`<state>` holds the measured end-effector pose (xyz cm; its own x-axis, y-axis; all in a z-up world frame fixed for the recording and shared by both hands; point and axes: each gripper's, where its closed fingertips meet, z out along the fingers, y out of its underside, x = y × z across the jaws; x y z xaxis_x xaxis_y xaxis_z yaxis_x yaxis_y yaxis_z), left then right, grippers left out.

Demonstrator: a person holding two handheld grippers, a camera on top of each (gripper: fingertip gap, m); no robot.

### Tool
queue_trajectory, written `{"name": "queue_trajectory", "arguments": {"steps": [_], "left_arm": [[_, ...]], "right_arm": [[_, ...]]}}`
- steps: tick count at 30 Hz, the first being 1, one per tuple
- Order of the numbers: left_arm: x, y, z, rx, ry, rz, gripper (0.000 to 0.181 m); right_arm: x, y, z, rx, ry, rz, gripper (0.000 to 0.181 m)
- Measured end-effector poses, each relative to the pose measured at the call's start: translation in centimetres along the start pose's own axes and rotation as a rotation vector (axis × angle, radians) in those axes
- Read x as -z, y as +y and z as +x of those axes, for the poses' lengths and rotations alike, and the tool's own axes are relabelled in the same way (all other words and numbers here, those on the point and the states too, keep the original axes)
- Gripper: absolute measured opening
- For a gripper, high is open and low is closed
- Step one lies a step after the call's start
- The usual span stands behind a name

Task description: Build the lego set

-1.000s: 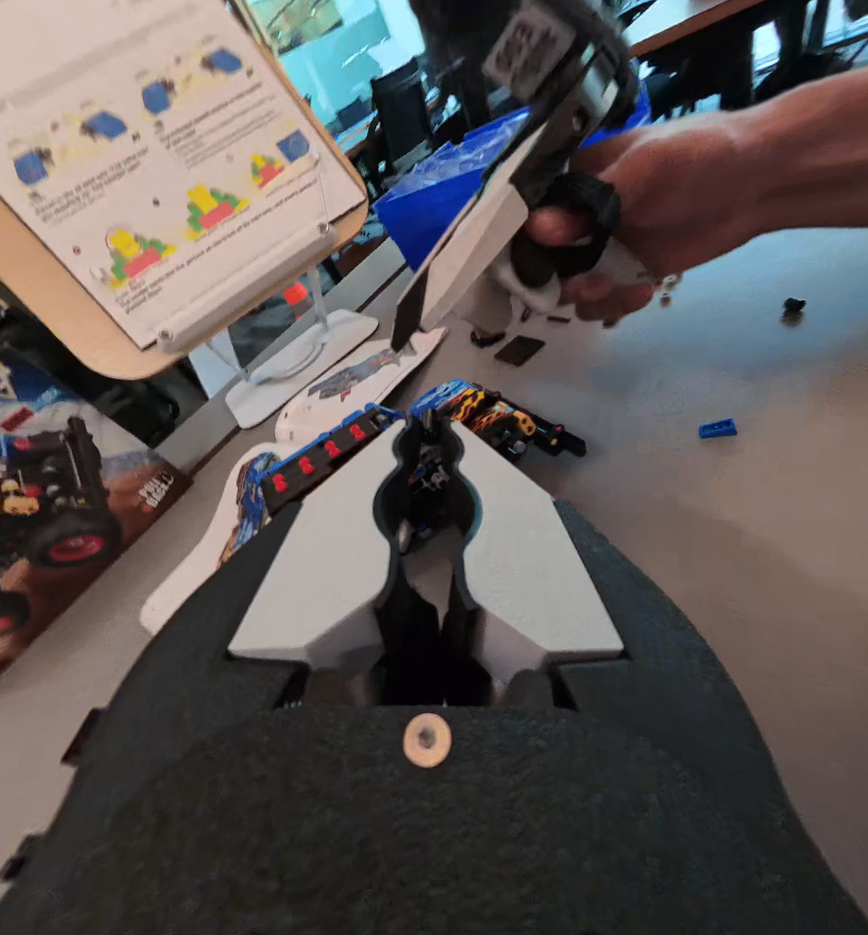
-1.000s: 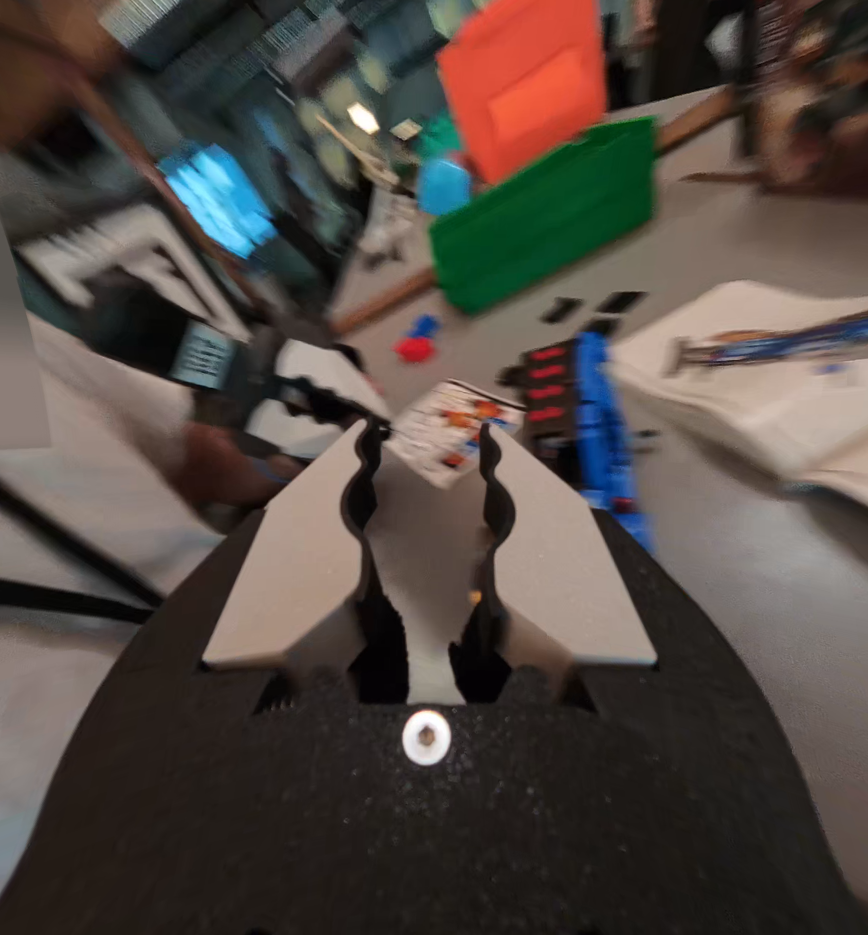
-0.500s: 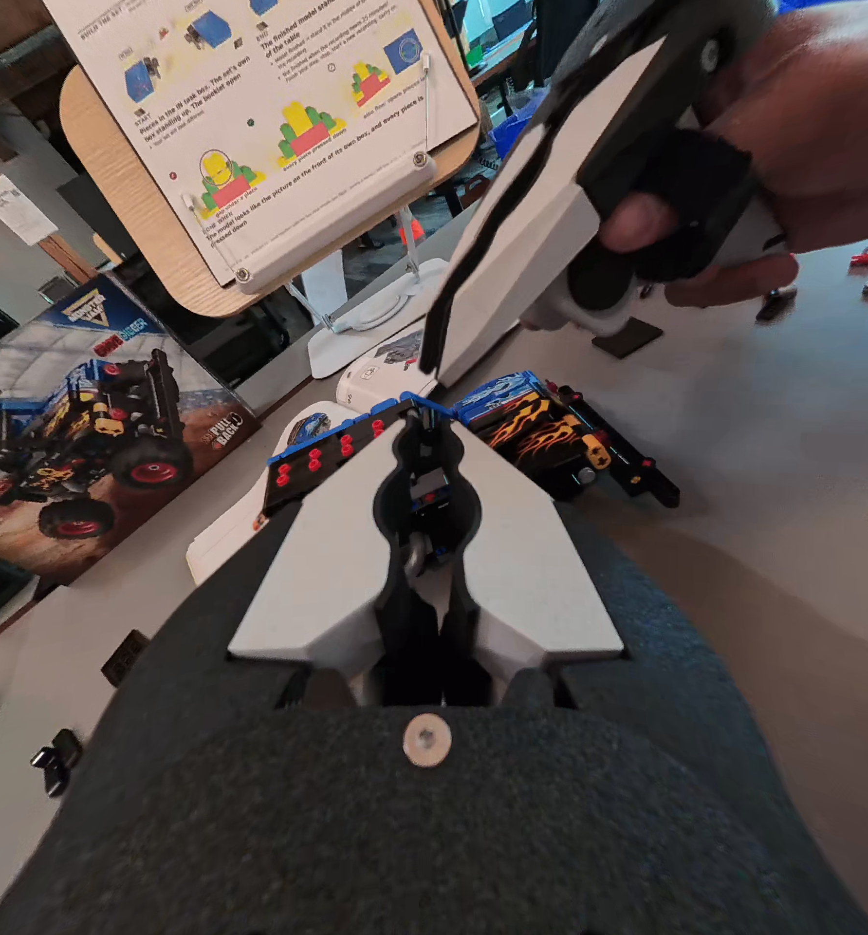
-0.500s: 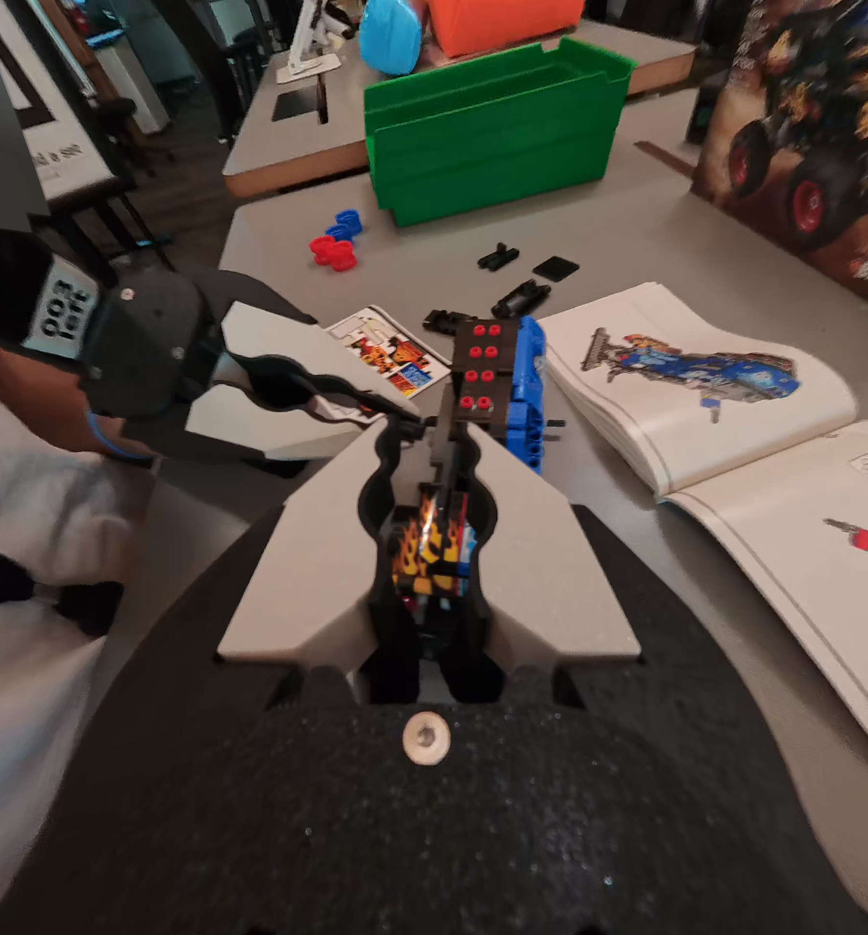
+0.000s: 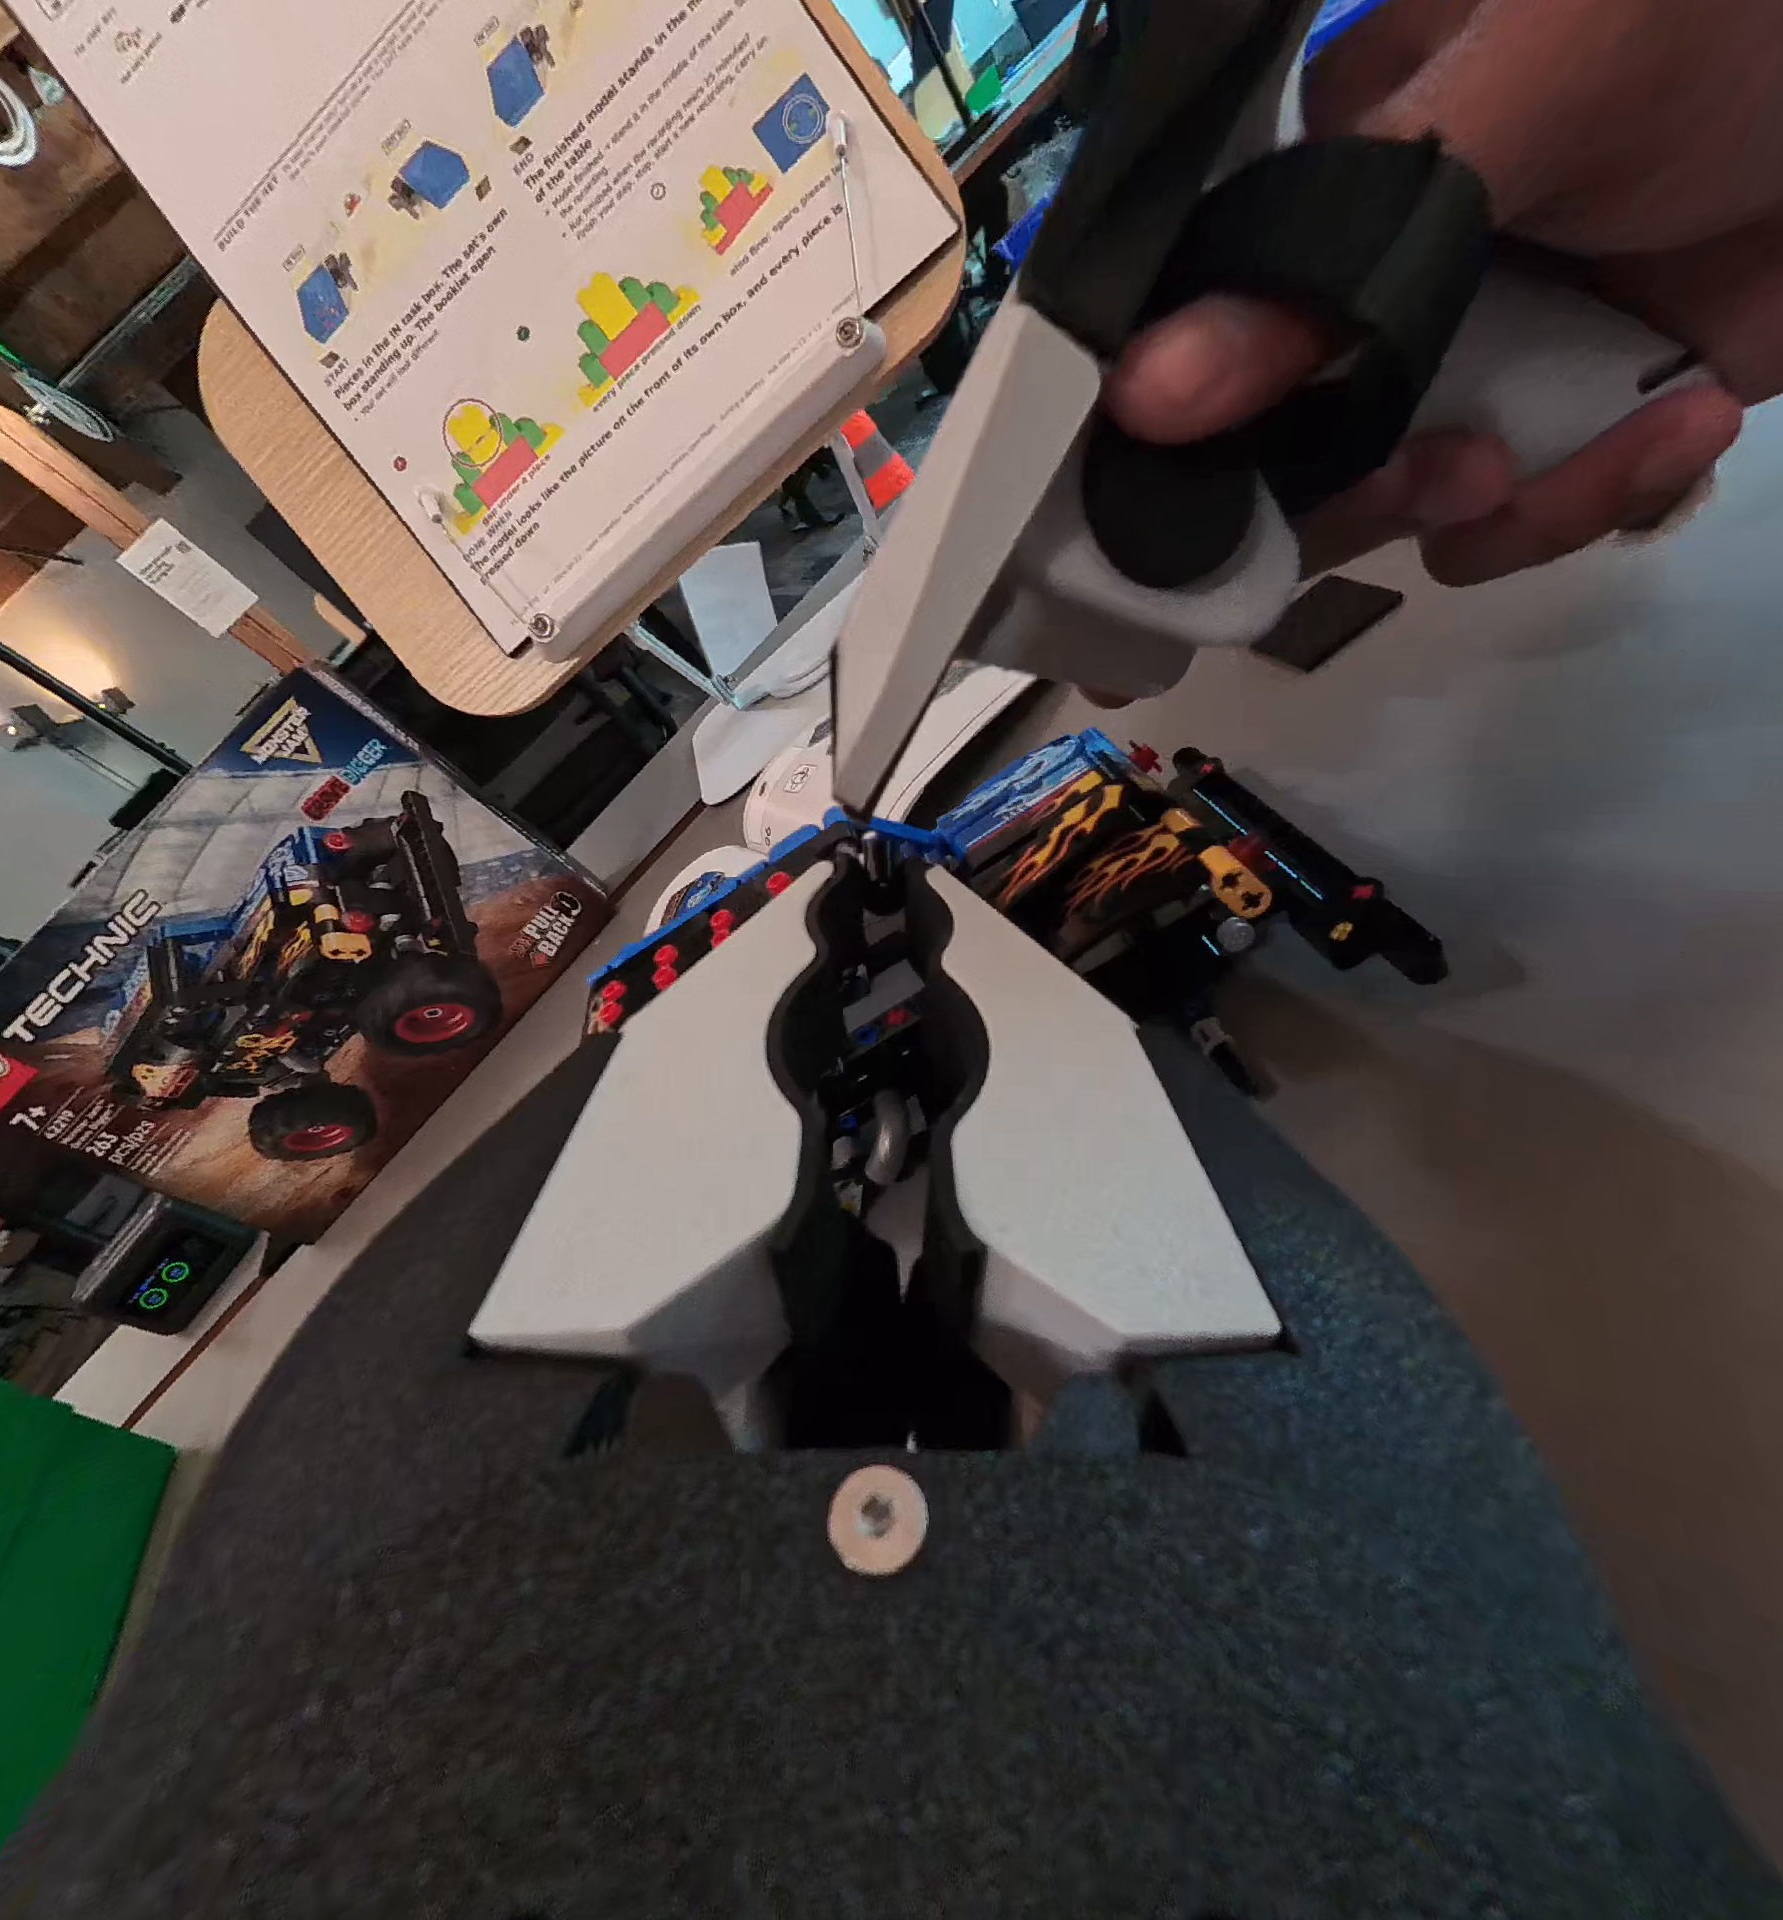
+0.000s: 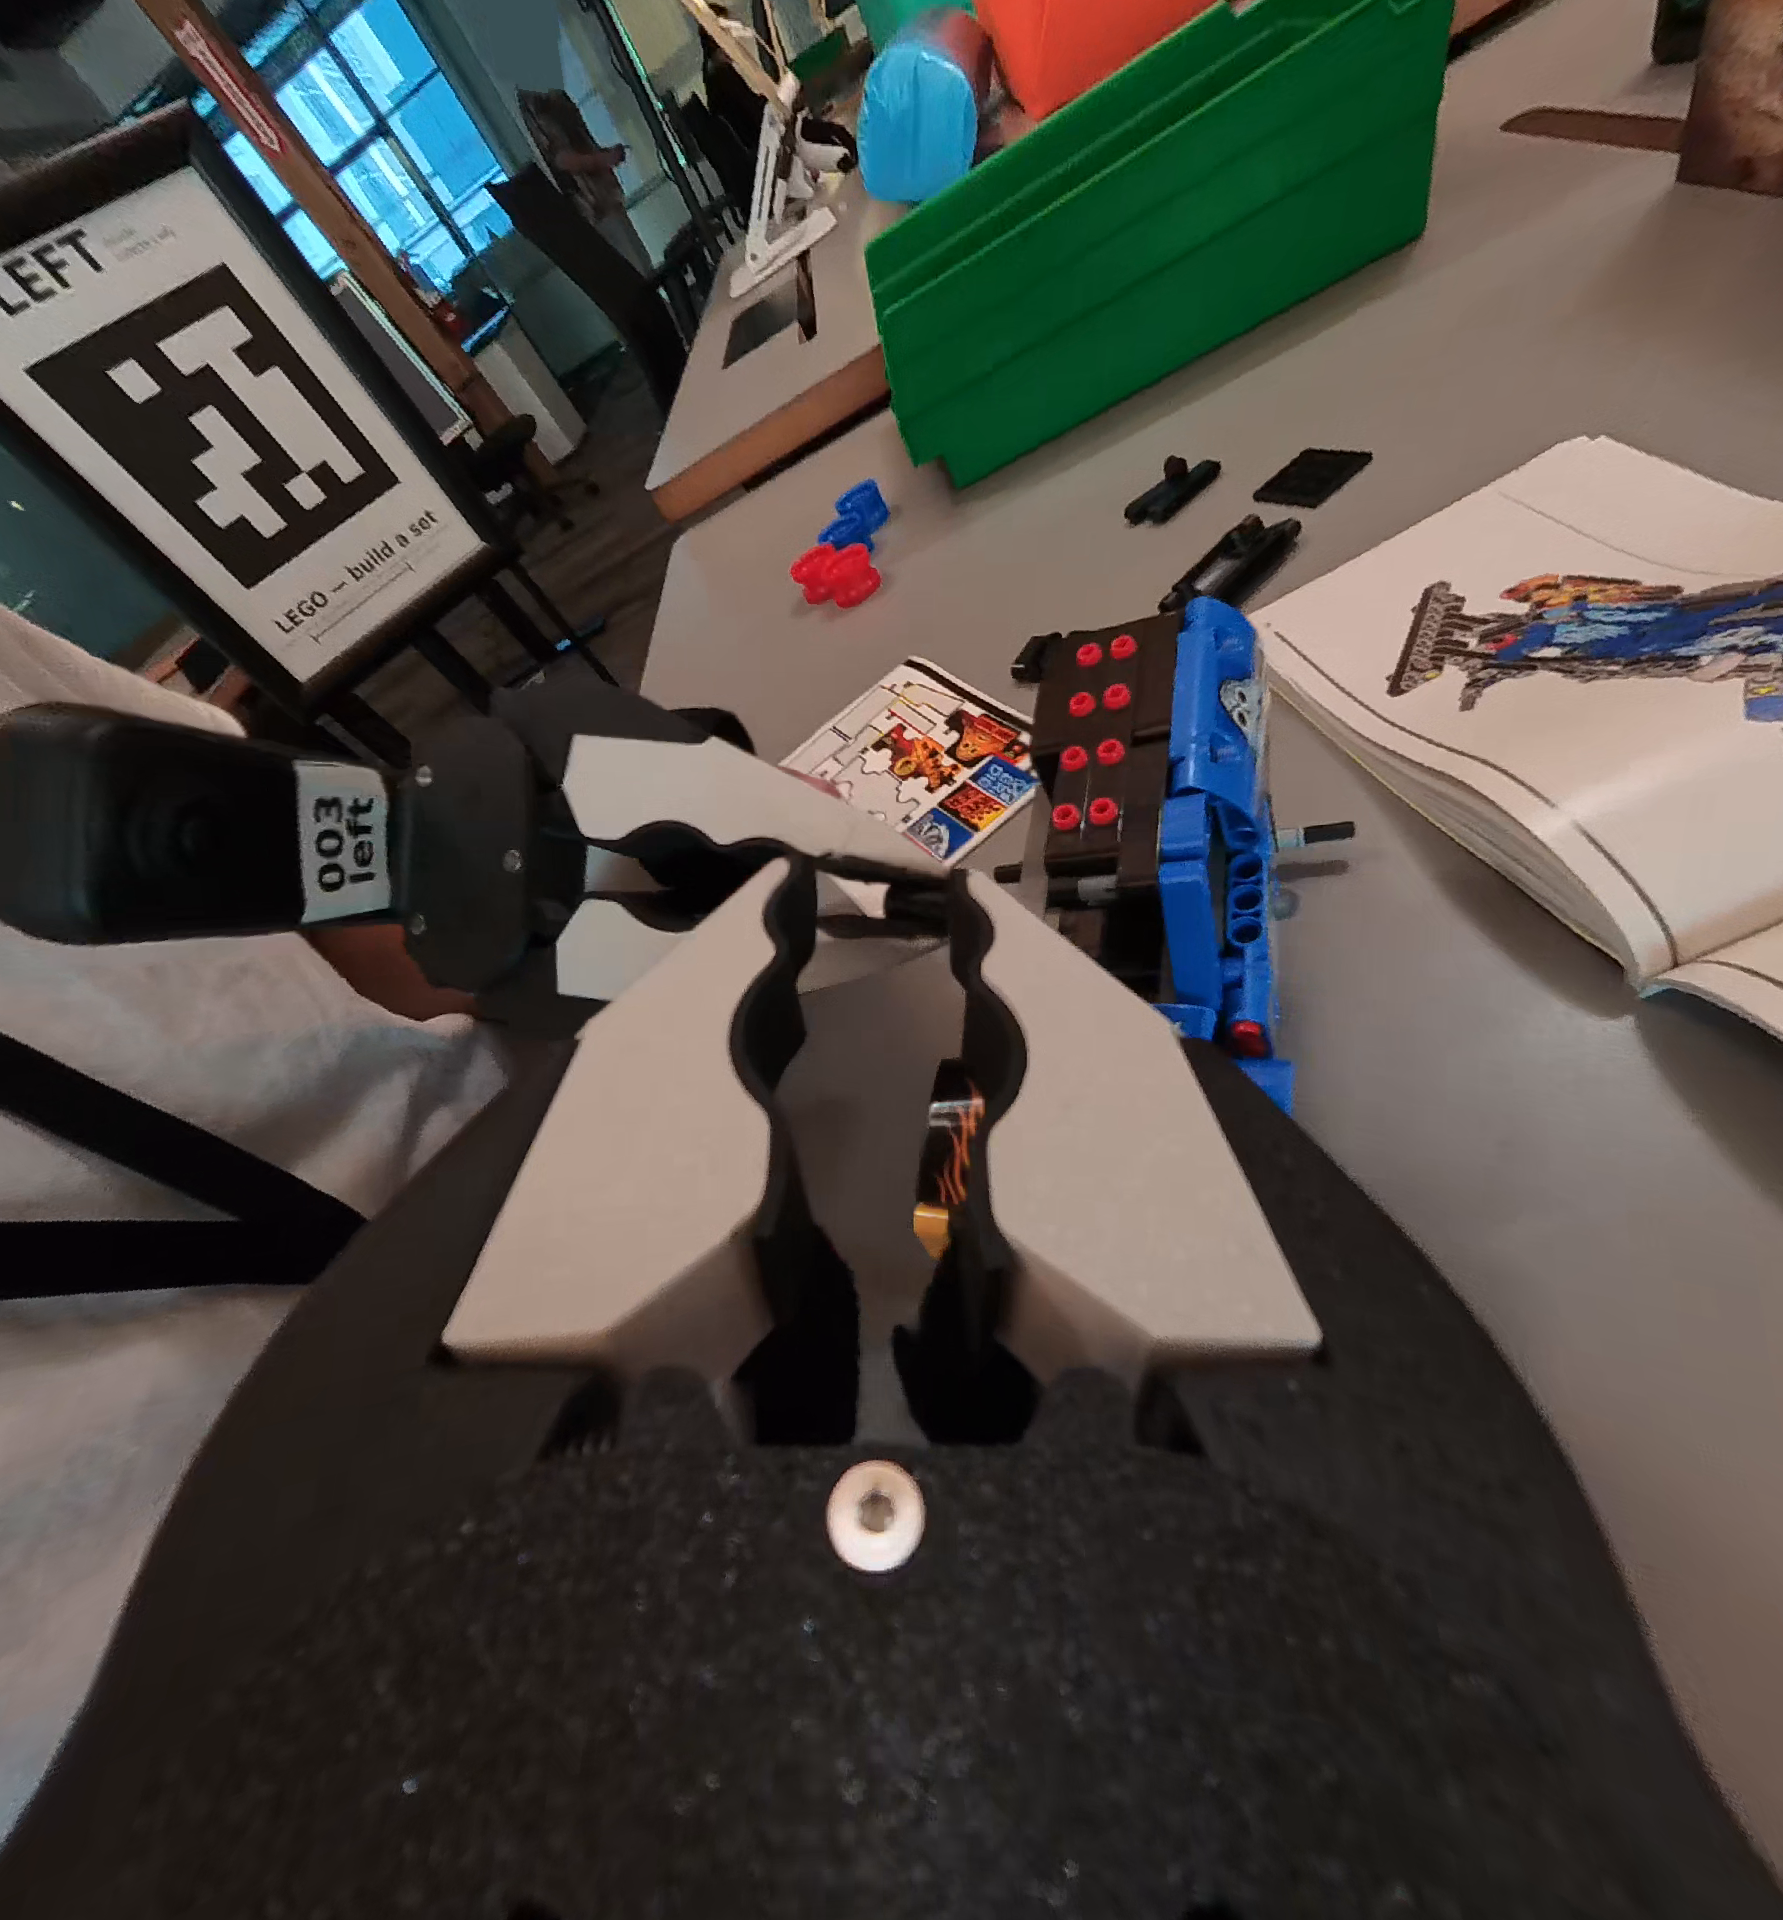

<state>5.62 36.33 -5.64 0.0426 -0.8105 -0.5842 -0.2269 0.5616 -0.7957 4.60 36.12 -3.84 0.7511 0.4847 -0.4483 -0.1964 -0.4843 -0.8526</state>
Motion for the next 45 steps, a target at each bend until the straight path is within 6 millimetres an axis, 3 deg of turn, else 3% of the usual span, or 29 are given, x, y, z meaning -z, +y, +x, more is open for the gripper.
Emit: {"name": "queue_trajectory", "arguments": {"steps": [4,15,23,27,31,35,37,40,45], "left_arm": [[0.1,-0.4,0.3,-0.027,-0.005,0.010,0.006],[0.4,-0.4,0.5,-0.051,-0.007,0.013,0.006],[1.9,-2.2,0.4,0.009,0.038,0.142,0.007],[1.9,-2.0,0.5,-0.009,0.053,0.138,0.006],[1.0,-0.6,0.3,0.022,0.050,0.058,0.006],[0.1,0.4,-0.6,0.071,0.020,-0.005,0.006],[-0.4,0.6,-0.7,0.054,0.004,-0.022,0.006],[-1.0,0.7,-0.4,-0.011,-0.012,-0.043,0.006],[-1.2,0.7,-0.4,-0.069,-0.047,-0.057,0.006]], "right_arm": [[-0.9,1.4,0.1,0.022,0.017,-0.066,0.024],[-0.9,1.6,0.3,0.061,0.037,-0.089,0.015],[-0.4,0.9,-1.7,-0.058,-0.174,-0.019,0.015],[-0.5,1.1,-1.8,-0.061,-0.193,-0.024,0.015],[-0.7,1.2,-0.5,-0.043,-0.127,-0.022,0.017],[1.1,-0.9,2.8,0.072,0.077,0.069,0.038],[1.2,-0.6,4.2,0.156,0.188,0.040,0.053],[0.0,0.3,3.7,0.158,0.160,0.002,0.063],[-0.6,0.5,4.1,0.156,0.163,-0.016,0.063]]}}
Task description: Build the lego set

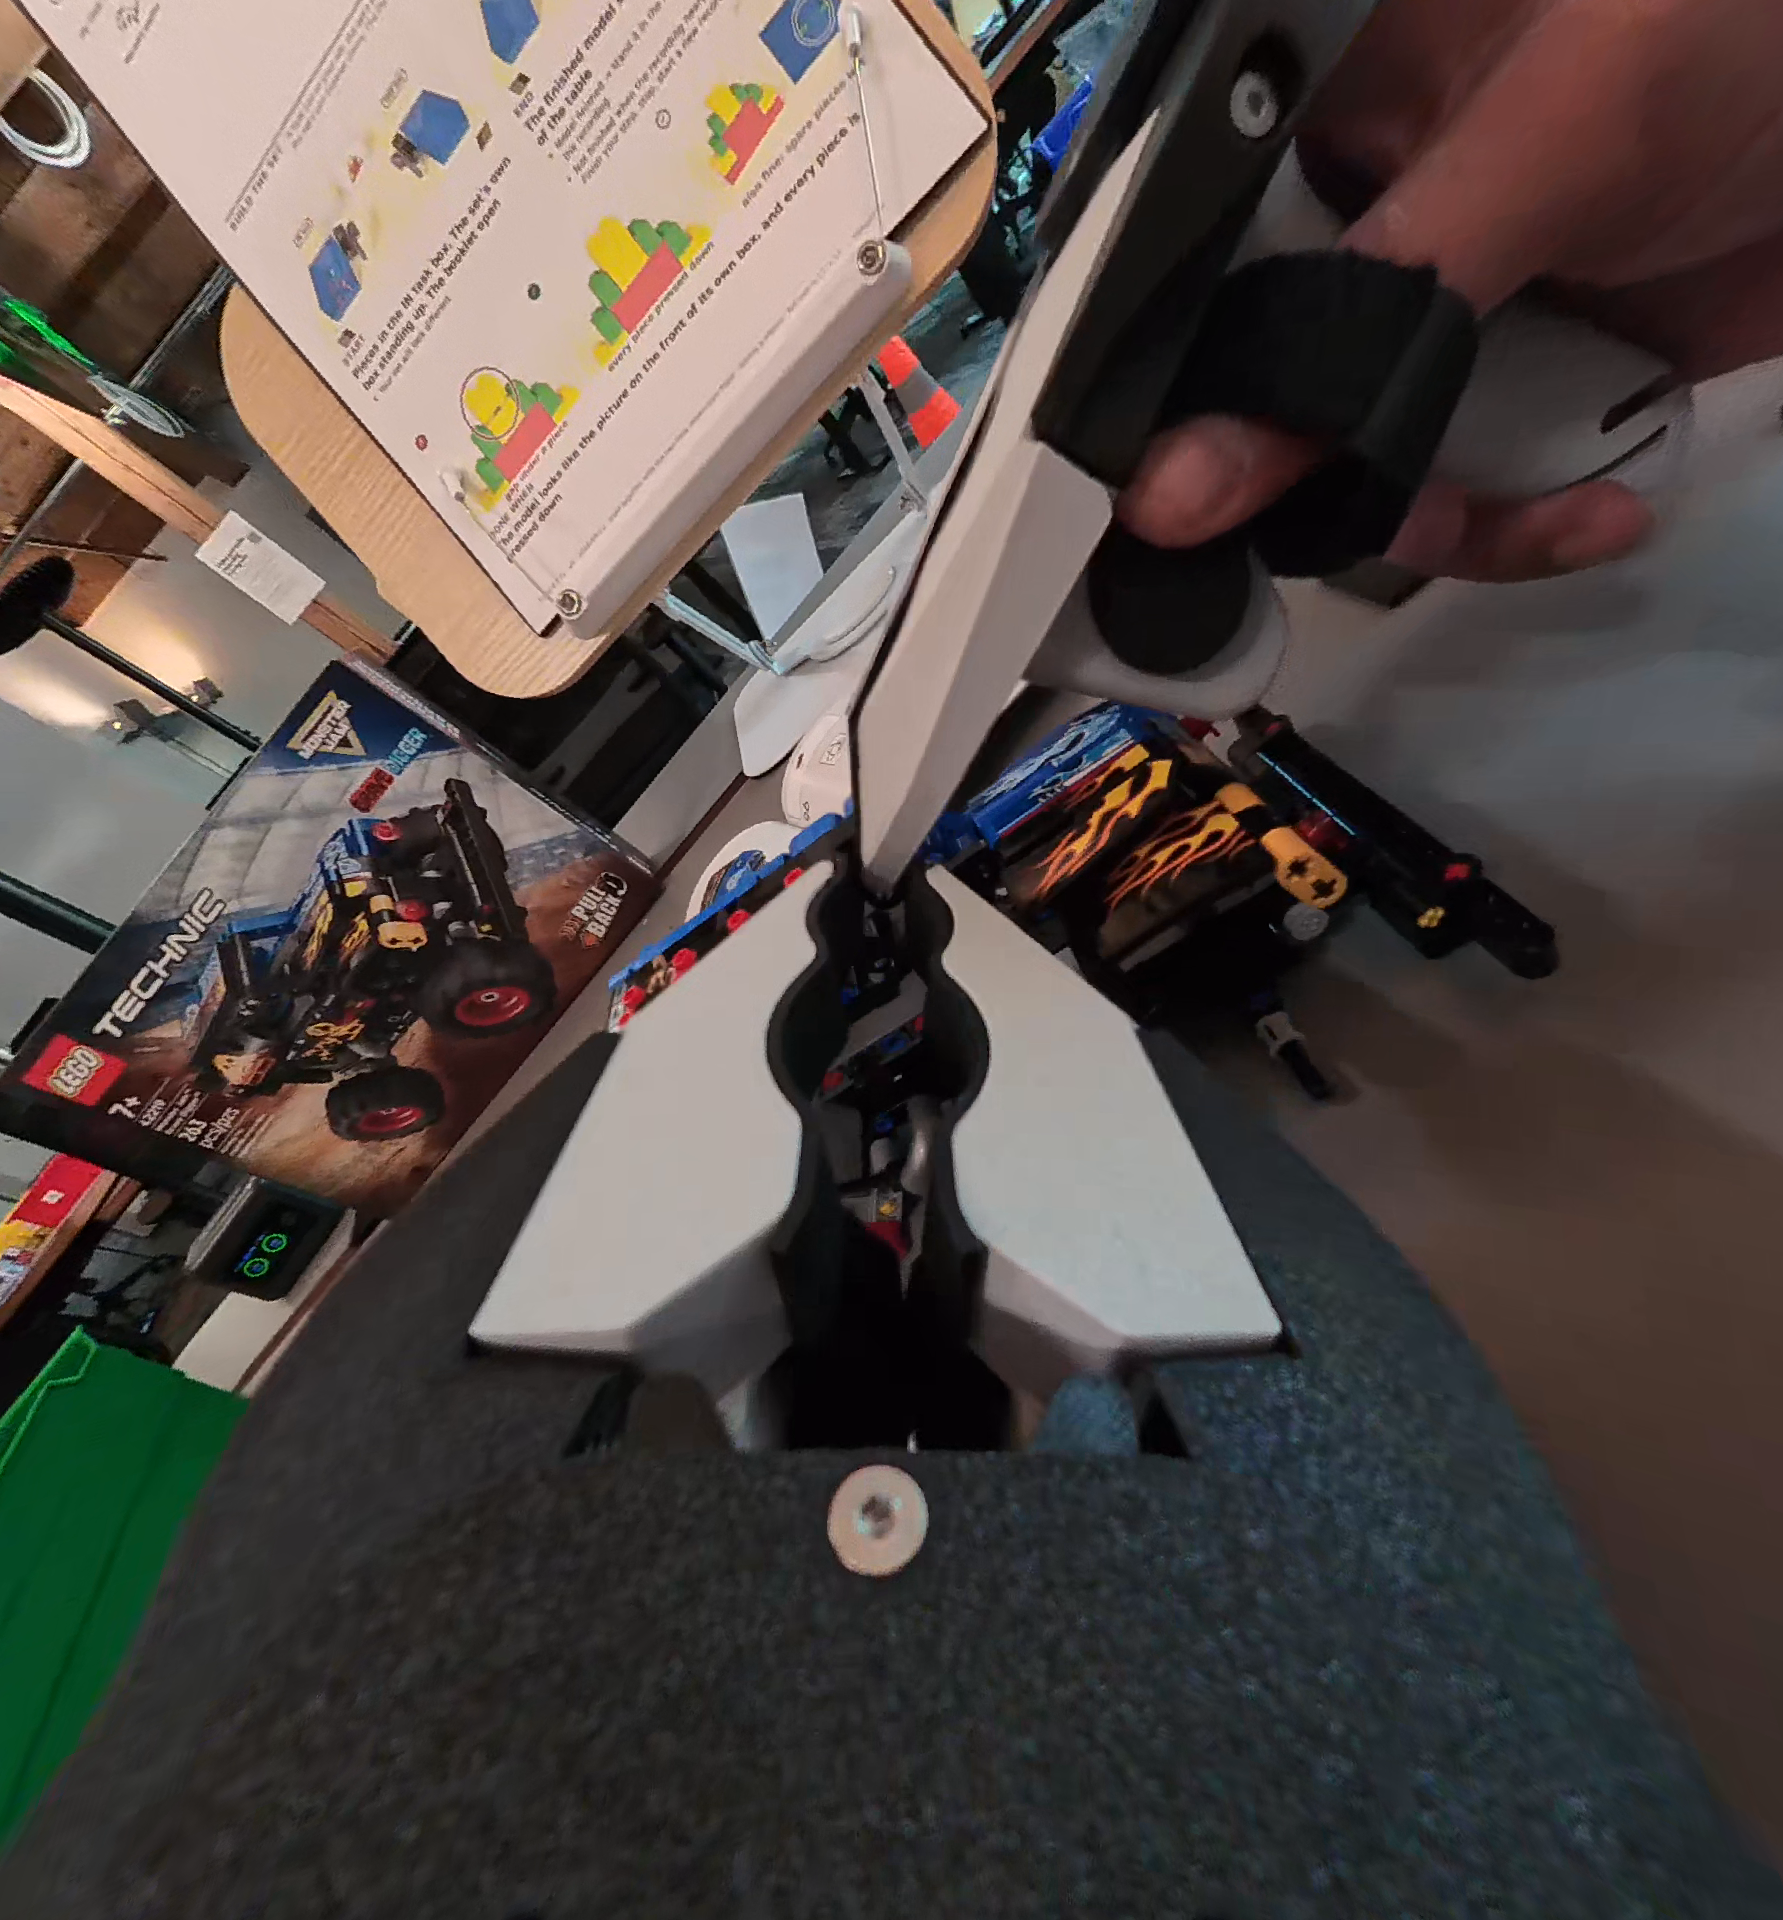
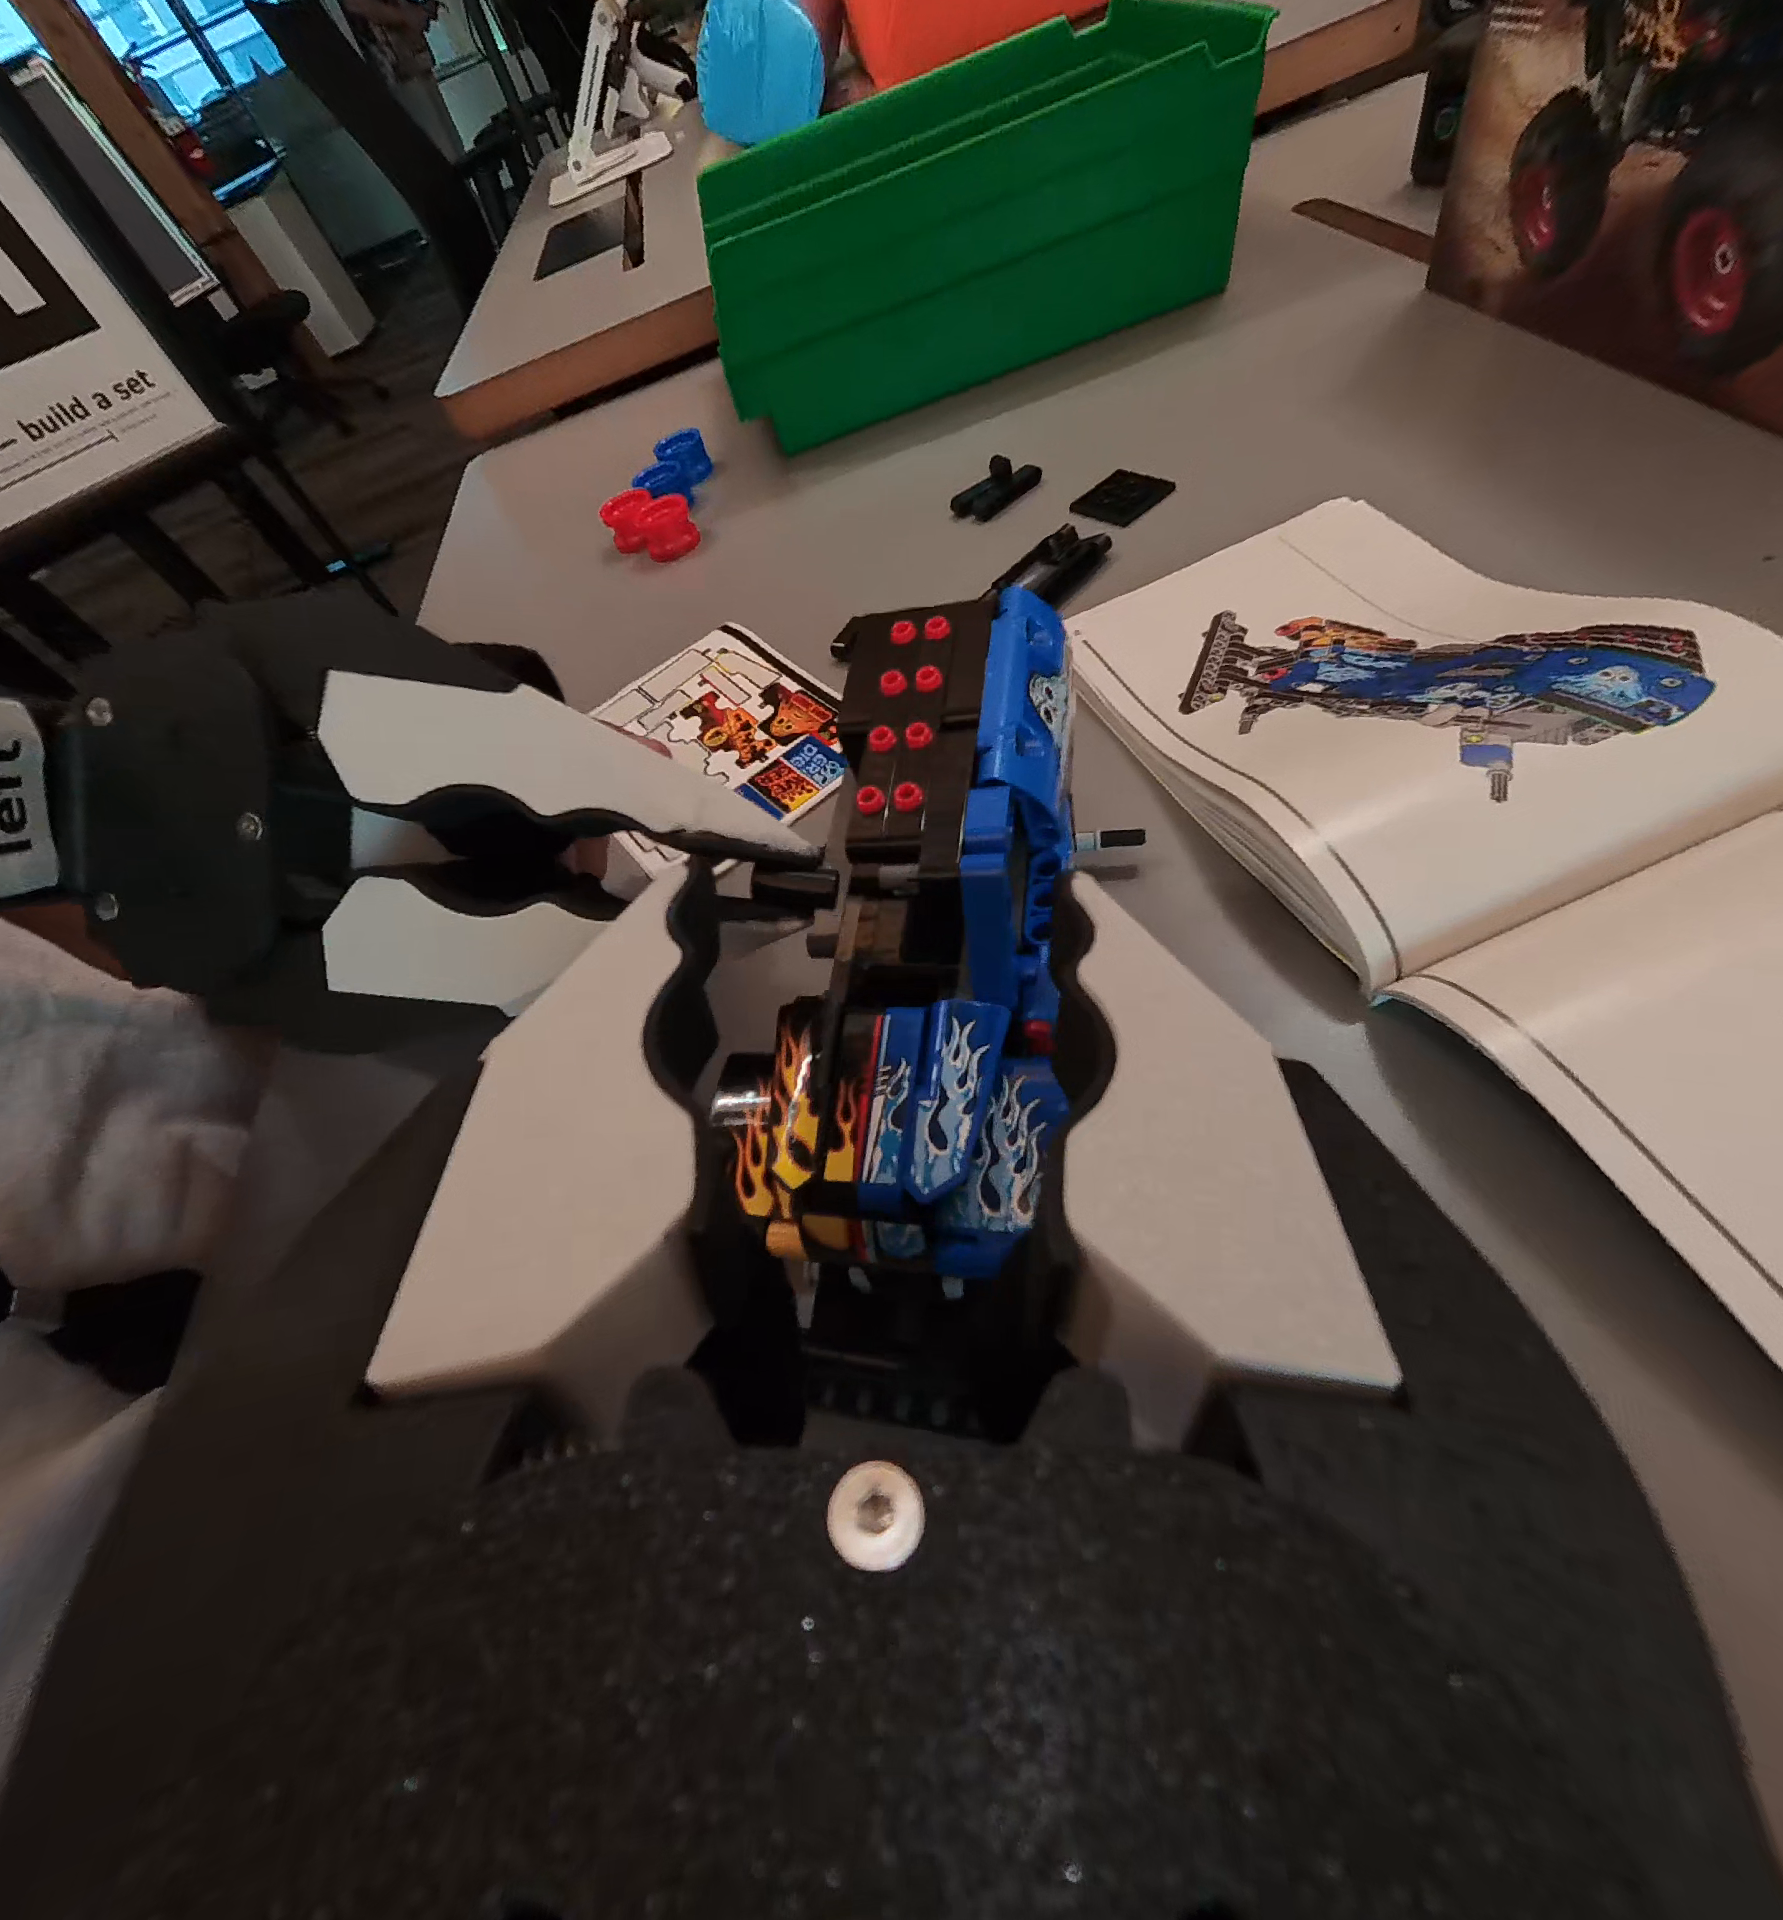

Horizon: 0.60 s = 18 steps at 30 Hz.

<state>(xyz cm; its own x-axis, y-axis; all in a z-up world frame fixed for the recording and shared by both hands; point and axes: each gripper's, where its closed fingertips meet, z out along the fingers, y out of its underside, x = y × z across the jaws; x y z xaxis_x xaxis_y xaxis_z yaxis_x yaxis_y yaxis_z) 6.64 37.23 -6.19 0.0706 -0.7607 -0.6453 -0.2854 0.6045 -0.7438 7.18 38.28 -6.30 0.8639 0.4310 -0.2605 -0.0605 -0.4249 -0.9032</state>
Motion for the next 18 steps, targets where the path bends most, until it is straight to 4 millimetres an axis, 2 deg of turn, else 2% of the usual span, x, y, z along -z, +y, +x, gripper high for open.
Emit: {"name": "queue_trajectory", "arguments": {"steps": [8,18], "left_arm": [[-0.31,0.64,-0.27,-0.030,-0.018,-0.021,0.006],[-0.51,0.53,-0.30,-0.118,-0.061,-0.027,0.006]], "right_arm": [[-0.67,-0.10,0.08,0.065,-0.016,-0.034,0.045],[-0.62,0.10,0.04,0.063,-0.037,-0.023,0.039]]}}
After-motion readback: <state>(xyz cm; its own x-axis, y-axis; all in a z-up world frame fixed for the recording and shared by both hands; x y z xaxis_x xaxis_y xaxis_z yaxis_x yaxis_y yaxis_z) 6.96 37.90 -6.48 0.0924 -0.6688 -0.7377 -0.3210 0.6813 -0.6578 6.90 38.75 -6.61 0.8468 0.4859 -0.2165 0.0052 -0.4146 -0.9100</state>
